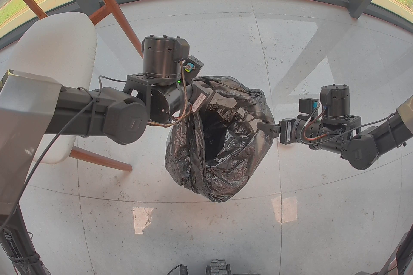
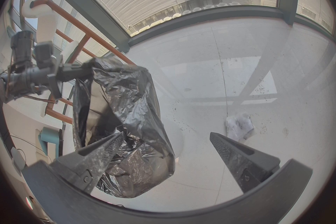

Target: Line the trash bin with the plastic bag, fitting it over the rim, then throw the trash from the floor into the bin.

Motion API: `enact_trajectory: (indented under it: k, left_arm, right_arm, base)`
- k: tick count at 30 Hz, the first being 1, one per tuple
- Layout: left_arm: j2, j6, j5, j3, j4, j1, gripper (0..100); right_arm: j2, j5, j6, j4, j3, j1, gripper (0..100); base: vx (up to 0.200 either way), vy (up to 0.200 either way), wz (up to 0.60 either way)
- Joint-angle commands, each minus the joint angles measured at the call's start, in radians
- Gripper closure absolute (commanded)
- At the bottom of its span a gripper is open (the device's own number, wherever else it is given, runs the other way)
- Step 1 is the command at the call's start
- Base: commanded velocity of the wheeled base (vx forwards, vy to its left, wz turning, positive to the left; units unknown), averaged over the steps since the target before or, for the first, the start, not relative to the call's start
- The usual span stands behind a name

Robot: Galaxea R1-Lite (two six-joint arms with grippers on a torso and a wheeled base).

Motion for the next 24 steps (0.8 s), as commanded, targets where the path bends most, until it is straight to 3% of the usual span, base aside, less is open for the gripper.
enact_trajectory:
  k: [1, 15, 16, 24]
  left_arm:
    - [-0.006, 0.023, 0.000, 0.019, -0.002, 0.022, 100]
    - [0.000, 0.032, -0.061, 0.085, -0.009, 0.124, 100]
    - [0.000, 0.032, -0.061, 0.085, -0.009, 0.124, 0]
    - [-0.042, 0.020, -0.061, 0.139, -0.006, 0.129, 0]
  right_arm:
    - [-0.050, 0.004, 0.003, 0.000, 0.000, 0.001, 0]
    - [-0.158, 0.002, 0.060, 0.000, 0.034, -0.003, 0]
    - [-0.164, 0.002, 0.060, 0.000, 0.045, -0.003, 0]
    - [-0.194, 0.002, 0.062, -0.002, 0.098, -0.010, 0]
  base:
    - [0.000, 0.000, 0.00]
    - [0.000, 0.000, 0.00]
    - [0.000, 0.000, 0.00]
    - [0.000, 0.000, 0.00]
